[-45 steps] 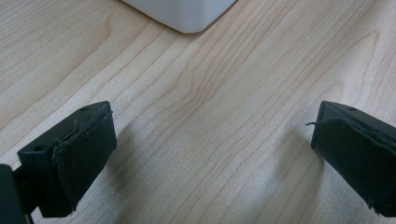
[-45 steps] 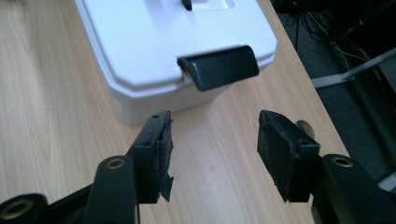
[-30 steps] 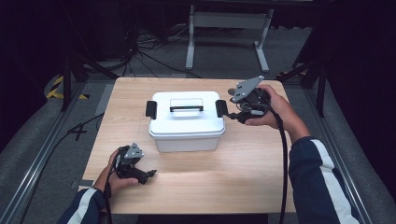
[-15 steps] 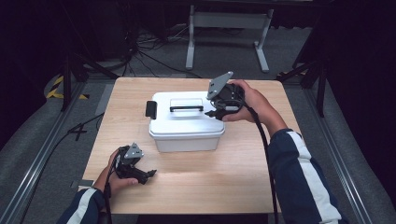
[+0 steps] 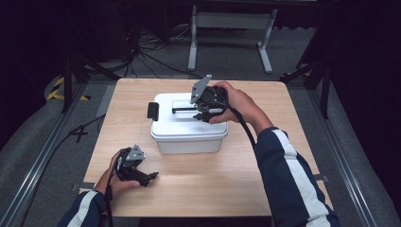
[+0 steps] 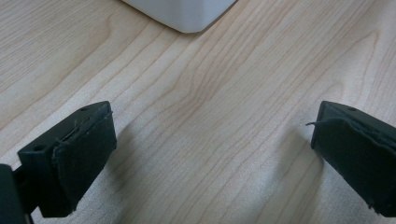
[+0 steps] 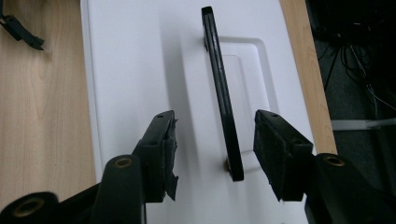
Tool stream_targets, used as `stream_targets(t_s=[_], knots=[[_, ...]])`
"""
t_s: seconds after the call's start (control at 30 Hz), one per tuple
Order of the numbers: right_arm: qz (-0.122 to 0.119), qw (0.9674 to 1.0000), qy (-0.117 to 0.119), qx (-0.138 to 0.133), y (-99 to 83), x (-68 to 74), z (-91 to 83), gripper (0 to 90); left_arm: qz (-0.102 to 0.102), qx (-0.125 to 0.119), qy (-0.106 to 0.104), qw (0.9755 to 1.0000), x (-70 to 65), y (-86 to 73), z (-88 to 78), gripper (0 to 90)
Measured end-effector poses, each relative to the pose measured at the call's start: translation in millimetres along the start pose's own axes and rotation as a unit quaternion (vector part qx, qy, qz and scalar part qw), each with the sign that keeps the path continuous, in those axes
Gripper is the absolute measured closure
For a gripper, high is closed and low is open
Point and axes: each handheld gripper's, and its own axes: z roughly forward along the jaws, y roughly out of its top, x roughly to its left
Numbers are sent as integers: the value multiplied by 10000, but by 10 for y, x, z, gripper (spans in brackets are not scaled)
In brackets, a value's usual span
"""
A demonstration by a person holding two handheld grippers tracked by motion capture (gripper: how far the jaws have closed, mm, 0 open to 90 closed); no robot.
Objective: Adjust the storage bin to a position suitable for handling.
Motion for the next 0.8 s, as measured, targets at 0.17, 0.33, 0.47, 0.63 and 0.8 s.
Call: stream_targets(t_s=[0.17, 0.33, 0.47, 0.63, 0.8], knots=[[46, 9998, 180, 84, 35, -13, 90, 613, 7, 0, 1, 10000, 1, 0, -1, 5], [95, 9997, 151, 140, 64, -40, 148, 722, 11, -1, -2, 10000, 2, -1, -1, 5], [225, 9996, 106, 158, 61, -75, 144, 812, 11, 0, -7, 10000, 2, -1, -1, 5], [230, 9994, 61, 237, 96, -71, 160, 815, 10, -1, -9, 10000, 2, -1, -1, 5], [182, 9995, 35, 268, 128, -52, 168, 821, 16, 0, -7, 10000, 3, -1, -1, 5]])
